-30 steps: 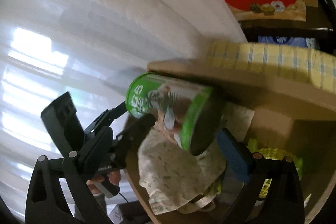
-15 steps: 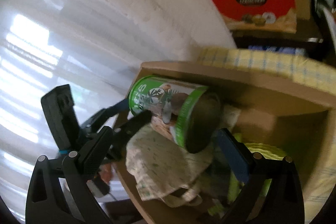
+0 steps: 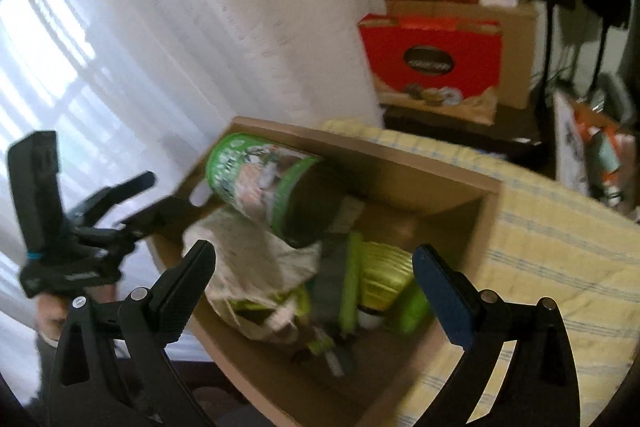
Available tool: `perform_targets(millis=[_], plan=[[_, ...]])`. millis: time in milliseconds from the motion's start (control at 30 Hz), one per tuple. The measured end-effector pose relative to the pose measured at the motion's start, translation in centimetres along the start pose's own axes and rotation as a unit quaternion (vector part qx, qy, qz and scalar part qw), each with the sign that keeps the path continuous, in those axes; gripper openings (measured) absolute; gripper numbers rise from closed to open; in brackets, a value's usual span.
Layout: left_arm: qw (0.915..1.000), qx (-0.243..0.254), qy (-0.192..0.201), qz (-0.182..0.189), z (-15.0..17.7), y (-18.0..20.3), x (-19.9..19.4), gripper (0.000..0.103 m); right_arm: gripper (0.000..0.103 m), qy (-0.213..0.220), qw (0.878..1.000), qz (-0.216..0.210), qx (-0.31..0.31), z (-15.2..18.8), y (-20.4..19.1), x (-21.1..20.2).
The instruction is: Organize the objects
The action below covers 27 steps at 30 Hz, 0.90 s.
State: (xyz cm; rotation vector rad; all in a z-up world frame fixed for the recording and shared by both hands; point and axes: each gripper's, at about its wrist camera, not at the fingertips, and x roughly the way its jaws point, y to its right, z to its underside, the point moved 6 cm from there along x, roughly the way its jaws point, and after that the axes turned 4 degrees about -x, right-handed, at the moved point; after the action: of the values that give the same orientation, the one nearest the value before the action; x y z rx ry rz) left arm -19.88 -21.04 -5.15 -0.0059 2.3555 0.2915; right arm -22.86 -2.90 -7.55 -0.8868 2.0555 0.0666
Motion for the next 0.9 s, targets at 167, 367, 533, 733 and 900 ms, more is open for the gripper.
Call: perform_targets(millis=[167,367,533,733,900], plan=[[0.9999,0.005,0.015,0.002,1.2,1.8,-2.1,0.103,0.101,0.027,0.998,0.048,-0.017,1.9,0.4,-2.4],[0.9992,0.028,0.027,-0.003,2.7,4.9,-4.0,0.103,0.101,0.070,0.993,0.094,-0.005,4.4,1.1,-5.9],[0.9986,0.038,0.033,0.016,4.0,7.5,-5.6,0.103,0.102,0.093,0.986,0.137,0.017,6.4,2.0,-8.6],[0.9973,0.058,0.044,0.006,5.4,10.1,-6.8,0.103,0.102,0.111,0.976,0.186,0.033,9.2,3.5,-11.6],[0.9956,0.080,0.048,0.005,7.0,12.3,-7.7,0.103,0.102,0.116,0.967,0.223,0.037,11.3,4.2,-13.7]])
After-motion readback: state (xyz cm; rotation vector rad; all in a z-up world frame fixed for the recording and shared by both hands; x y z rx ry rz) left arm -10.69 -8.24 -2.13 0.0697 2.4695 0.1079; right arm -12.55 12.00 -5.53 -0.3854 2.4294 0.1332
